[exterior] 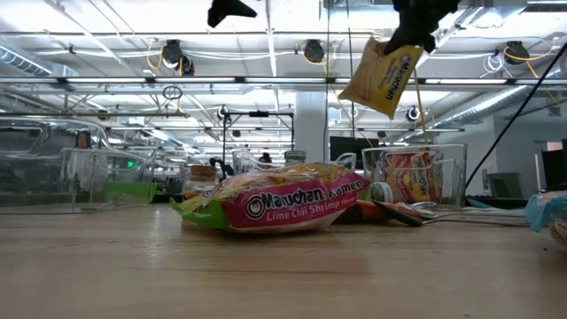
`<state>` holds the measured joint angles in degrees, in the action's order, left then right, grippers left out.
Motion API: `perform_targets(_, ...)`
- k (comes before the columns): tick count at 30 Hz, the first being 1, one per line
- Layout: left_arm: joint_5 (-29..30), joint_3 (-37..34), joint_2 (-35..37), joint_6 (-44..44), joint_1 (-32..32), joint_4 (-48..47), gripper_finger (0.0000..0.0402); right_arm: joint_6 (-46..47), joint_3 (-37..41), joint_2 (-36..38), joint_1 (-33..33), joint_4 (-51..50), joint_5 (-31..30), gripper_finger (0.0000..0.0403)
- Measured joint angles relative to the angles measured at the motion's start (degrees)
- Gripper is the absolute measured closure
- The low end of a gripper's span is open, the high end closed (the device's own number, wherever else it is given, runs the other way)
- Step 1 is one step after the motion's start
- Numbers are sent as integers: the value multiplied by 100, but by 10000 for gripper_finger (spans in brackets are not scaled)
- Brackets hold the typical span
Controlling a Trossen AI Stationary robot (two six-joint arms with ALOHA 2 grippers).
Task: Pick & Place Food Item
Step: Put the yellow noodle pack into the right transparent bin
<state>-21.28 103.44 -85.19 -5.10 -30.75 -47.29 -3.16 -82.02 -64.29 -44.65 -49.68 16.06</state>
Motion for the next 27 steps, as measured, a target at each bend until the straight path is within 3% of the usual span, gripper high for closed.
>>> perform_targets(9,-23,2,726,249,-508,-347,213,592,2,106,-341,-418,-2,402)
perform_targets(12,-31,2,891,418,-576,-583,213,582,2,135,-349,-596,-425,402)
perform_targets(17,-26,2,1027,677,-584,-1013,213,16,1,-26,-349,-1074,-1036,403)
perform_targets(27,-26,-2,985,801,-554,-1309,213,-964,2,-857,-367,-1276,-1086,403)
